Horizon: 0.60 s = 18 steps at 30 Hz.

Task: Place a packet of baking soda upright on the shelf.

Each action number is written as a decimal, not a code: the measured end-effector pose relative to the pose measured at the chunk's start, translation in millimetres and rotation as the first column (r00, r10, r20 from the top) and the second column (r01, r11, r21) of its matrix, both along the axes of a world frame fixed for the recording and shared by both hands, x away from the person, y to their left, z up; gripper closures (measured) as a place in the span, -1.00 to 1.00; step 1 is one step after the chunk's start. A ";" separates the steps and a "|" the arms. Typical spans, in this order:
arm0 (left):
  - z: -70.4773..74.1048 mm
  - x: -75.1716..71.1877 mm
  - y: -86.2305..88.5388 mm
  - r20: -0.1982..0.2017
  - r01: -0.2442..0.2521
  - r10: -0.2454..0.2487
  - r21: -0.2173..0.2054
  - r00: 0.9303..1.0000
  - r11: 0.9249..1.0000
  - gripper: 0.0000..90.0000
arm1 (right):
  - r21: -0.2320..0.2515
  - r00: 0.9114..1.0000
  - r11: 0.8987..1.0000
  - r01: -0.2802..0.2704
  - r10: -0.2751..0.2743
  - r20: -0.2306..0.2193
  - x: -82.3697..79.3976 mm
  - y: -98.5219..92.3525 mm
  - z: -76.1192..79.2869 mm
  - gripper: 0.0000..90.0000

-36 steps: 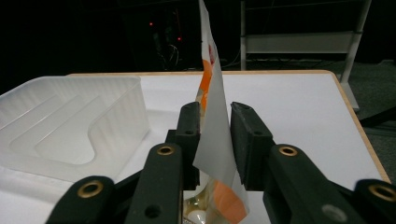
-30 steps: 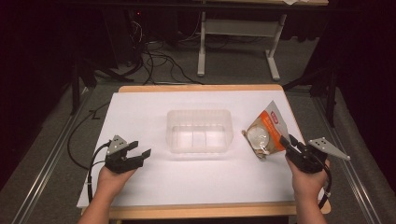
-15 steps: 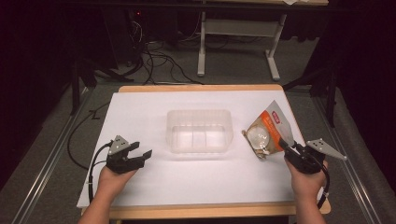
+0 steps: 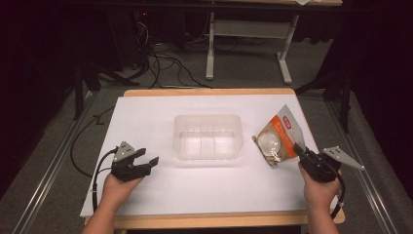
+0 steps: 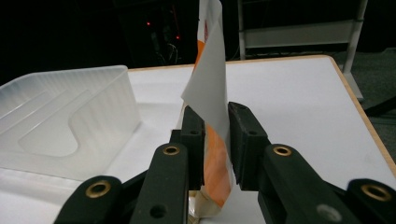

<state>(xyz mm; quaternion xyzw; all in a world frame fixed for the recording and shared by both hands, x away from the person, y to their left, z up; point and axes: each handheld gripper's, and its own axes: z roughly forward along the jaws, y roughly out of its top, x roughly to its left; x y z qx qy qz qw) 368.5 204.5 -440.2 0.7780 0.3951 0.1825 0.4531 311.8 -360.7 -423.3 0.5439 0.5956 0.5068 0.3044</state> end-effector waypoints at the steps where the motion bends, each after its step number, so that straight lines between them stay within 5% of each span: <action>1: 0.0 0.0 0.0 0.000 0.000 0.000 0.000 1.000 1.000 -0.20 | -0.001 1.000 1.000 0.001 -0.001 0.006 0.1 0.6 0.7 0.72; 11: -0.3 0.1 -0.3 -0.001 0.000 0.000 0.002 1.000 1.000 -0.20 | -0.005 1.000 1.000 -0.017 0.018 0.024 4.1 7.4 3.3 0.99; 18: -0.2 0.6 0.5 -0.001 -0.001 0.001 0.001 1.000 1.000 -0.20 | -0.026 0.998 0.999 -0.039 0.040 0.042 4.0 18.7 12.7 1.00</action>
